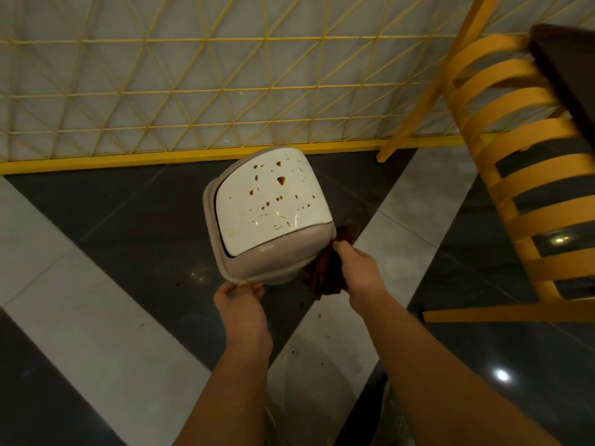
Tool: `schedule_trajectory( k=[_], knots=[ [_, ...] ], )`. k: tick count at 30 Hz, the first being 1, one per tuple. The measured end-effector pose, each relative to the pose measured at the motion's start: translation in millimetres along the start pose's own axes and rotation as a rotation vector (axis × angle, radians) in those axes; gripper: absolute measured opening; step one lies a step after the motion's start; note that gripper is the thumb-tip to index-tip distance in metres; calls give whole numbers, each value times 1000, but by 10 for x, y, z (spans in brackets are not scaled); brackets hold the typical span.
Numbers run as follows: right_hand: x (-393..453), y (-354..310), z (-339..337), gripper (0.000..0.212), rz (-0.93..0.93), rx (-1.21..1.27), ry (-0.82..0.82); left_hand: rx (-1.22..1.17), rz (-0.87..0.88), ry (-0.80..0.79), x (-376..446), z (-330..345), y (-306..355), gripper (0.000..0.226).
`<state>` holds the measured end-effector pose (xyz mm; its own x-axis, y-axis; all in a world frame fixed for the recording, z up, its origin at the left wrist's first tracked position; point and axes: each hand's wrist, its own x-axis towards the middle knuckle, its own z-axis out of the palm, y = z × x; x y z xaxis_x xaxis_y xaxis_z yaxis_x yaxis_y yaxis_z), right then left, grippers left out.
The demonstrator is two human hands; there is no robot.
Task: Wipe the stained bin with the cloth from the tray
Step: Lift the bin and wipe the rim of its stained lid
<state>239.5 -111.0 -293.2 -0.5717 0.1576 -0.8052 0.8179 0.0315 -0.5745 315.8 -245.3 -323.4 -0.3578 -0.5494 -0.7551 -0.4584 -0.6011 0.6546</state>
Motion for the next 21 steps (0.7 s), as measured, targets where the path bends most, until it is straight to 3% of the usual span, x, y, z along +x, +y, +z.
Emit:
schedule_trajectory(
  k=[4, 7, 13, 17, 21],
  knots=[
    [-163, 411, 147, 19, 12, 143, -14, -21, -23, -75, -71, 24, -17, 38],
    [-319, 766, 321, 10, 1, 157, -9, 22, -66, -112, -153, 100, -115, 29],
    [-243, 845, 294, 14, -204, 270, 259, 105, -14, -154, -138, 136, -160, 32],
    [-259, 796, 308, 28, -355, 166, 237, 113, -39, -163, -140, 141, -162, 28],
    [-300, 1030, 432, 19, -367, 109, 228, 105, -62, -181, -171, 136, -149, 19]
  ],
)
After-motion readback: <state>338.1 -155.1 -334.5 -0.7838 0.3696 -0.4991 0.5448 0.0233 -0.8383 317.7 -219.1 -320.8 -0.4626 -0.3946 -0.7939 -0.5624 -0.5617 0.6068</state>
